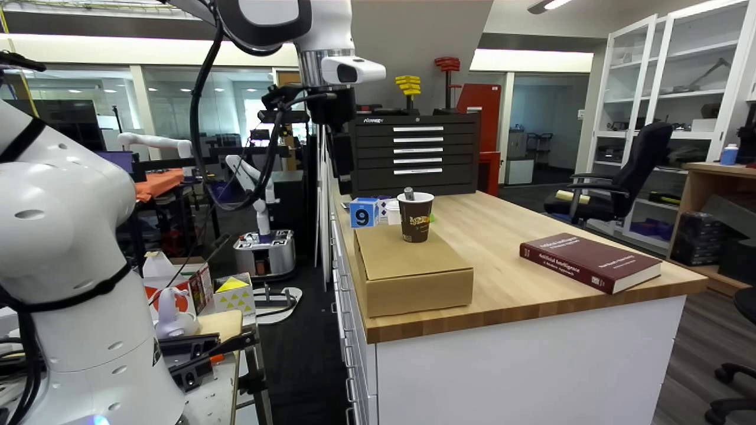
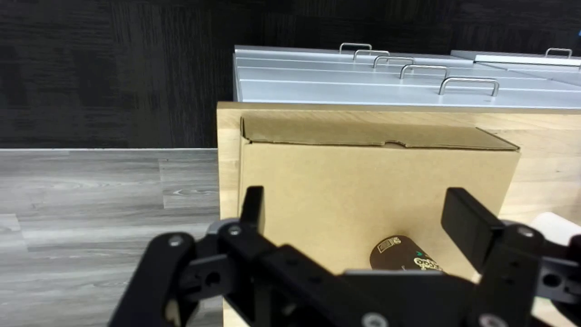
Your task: Remove the marker from the cup and put it on the box
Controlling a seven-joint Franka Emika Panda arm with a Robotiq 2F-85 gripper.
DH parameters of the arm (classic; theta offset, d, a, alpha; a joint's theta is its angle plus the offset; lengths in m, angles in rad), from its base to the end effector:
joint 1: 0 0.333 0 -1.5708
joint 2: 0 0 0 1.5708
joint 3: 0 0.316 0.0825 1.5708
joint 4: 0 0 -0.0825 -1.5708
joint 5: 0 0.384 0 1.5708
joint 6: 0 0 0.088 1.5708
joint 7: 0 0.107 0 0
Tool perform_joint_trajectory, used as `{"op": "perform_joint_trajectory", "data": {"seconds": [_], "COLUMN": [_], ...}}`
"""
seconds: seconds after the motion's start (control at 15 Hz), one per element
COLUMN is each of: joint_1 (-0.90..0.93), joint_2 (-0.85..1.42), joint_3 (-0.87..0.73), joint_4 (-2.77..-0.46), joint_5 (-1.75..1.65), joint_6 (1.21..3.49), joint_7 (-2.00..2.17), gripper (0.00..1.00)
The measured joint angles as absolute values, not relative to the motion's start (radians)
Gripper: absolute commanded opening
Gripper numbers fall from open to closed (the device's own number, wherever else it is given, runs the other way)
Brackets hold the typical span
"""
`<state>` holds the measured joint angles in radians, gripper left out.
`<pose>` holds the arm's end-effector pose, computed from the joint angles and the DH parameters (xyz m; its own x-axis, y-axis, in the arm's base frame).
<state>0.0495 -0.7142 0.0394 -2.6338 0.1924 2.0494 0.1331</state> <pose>0.3437 0.0415 0.4779 0.9853 -0.1374 0.1017 -0.1189 -0.9784 -0.1693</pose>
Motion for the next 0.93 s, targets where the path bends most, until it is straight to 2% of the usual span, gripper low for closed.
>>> {"op": "perform_joint_trajectory", "data": {"seconds": [0.93], "joint_1": [0.085], "joint_2": [-0.412], "joint_3": [0.116], "joint_4": [-2.373], "joint_5": [0.020], "joint_6": [2.205], "joint_7": [0.024], "gripper": [1.00]}}
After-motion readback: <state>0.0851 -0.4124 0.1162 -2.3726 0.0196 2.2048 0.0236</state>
